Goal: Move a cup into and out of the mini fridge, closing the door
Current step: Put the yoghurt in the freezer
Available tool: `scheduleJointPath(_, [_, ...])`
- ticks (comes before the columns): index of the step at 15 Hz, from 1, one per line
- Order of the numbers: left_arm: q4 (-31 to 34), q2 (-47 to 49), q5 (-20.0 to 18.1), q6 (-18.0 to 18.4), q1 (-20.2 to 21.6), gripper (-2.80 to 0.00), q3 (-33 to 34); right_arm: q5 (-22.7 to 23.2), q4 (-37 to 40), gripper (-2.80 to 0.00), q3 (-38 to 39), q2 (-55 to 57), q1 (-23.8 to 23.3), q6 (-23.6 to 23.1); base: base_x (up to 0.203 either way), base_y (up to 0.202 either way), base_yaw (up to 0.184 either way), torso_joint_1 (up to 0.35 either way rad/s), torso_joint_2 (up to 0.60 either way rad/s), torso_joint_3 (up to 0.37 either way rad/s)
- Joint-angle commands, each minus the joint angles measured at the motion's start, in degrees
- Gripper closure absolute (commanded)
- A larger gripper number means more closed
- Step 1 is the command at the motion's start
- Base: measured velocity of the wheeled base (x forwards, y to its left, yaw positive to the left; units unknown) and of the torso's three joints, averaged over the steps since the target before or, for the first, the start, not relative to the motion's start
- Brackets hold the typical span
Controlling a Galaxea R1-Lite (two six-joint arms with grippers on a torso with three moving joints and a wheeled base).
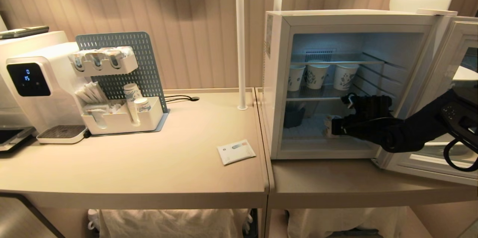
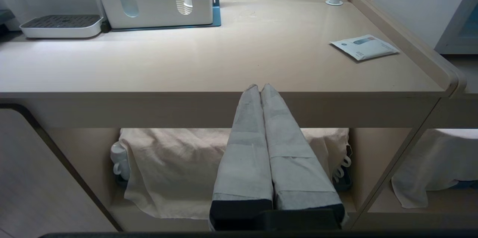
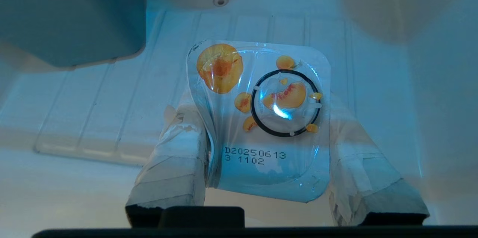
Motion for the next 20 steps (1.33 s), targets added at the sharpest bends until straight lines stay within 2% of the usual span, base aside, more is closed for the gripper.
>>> scheduleJointPath(1, [0.0, 0.0, 0.0, 0.0, 0.0, 0.0, 0.1, -1.2, 0.6, 0.0, -0.4, 0.3, 0.0, 0.0, 0.0, 0.0, 0.0, 0.0, 0.0, 0.0])
scheduleJointPath(12, [0.0, 0.0, 0.0, 0.0, 0.0, 0.0, 0.1, -1.0, 0.6, 0.0, 2.1, -2.2, -0.5, 0.4, 0.0, 0.0, 0.0, 0.0, 0.0, 0.0])
scheduleJointPath(13, [0.0, 0.0, 0.0, 0.0, 0.0, 0.0, 0.1, -1.4, 0.7, -2.8, 1.4, -1.7, -0.5, 0.5, 0.0, 0.0, 0.0, 0.0, 0.0, 0.0])
scheduleJointPath(20, [0.0, 0.0, 0.0, 0.0, 0.0, 0.0, 0.1, -0.8, 0.8, -2.8, 2.1, -2.2, -0.5, 0.5, 0.0, 0.0, 0.0, 0.0, 0.0, 0.0])
